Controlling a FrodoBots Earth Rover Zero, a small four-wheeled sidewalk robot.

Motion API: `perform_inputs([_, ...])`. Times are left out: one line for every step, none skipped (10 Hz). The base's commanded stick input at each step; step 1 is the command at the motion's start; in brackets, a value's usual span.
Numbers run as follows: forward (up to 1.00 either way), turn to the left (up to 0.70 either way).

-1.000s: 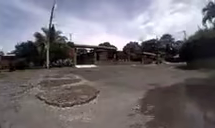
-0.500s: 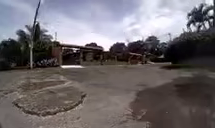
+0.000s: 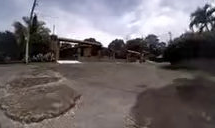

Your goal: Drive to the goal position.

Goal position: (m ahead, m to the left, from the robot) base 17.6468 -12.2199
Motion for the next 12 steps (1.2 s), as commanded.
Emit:
perform_inputs([0.50, 0.00])
perform_inputs([0.50, 0.00])
perform_inputs([0.50, 0.00])
perform_inputs([0.50, 0.00])
perform_inputs([0.50, 0.00])
perform_inputs([0.50, 0.00])
perform_inputs([0.50, 0.00])
perform_inputs([0.50, 0.00])
perform_inputs([0.50, 0.00])
perform_inputs([0.50, 0.00])
perform_inputs([0.50, 0.00])
perform_inputs([0.50, 0.00])
